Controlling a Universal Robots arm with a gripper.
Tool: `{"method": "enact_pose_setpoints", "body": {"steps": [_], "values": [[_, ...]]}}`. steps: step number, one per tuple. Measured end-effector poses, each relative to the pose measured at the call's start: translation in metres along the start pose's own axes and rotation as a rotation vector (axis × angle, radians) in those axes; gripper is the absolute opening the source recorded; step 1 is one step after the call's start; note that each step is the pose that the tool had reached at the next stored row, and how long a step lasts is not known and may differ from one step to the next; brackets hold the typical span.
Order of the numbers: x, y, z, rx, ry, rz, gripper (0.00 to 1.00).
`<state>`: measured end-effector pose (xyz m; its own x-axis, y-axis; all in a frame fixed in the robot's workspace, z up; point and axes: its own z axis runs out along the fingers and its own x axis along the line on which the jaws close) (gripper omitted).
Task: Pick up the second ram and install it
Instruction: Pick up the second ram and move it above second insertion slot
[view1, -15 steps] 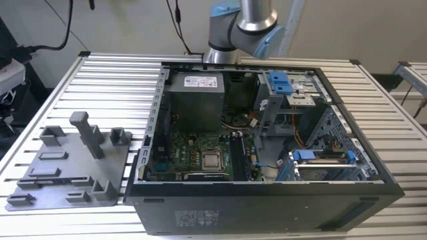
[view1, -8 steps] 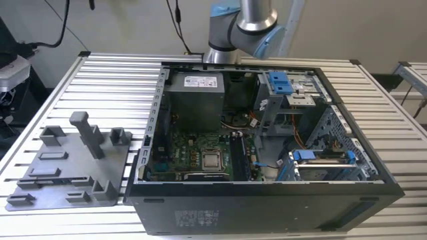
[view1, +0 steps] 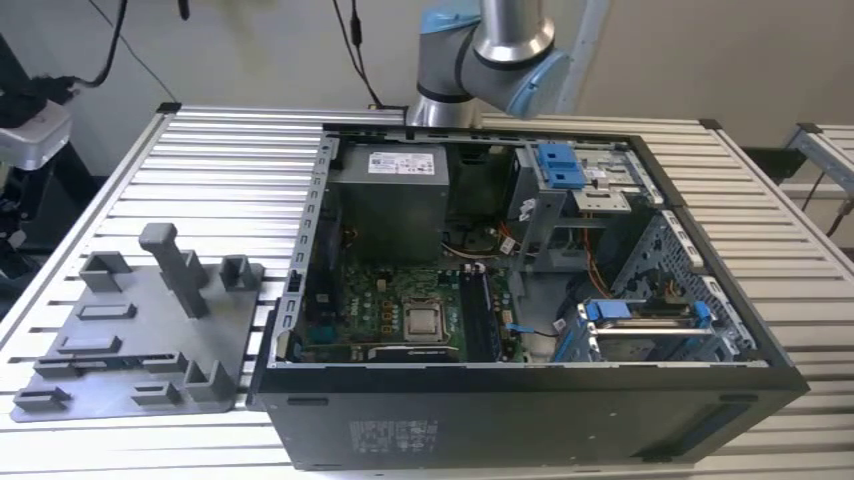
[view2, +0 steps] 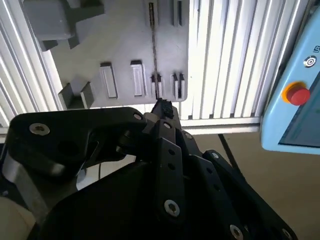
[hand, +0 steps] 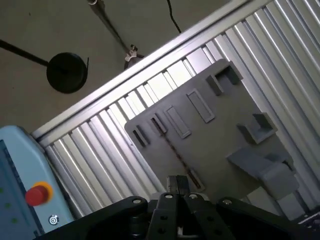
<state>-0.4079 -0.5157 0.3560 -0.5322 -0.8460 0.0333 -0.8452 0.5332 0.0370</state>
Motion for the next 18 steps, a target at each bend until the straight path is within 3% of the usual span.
{"method": "enact_pose_setpoints", "body": {"steps": [10,15,18], "values": [[0.0,0.0001,0.0003,0.0078,0.0066,-0.179,0.11],[-0.001,0.0006,0.0007,0.0467,-0.011,-0.22,0.11],[-0.0015,0.0008,0.0014,0.049,-0.011,-0.267,0.11]]}}
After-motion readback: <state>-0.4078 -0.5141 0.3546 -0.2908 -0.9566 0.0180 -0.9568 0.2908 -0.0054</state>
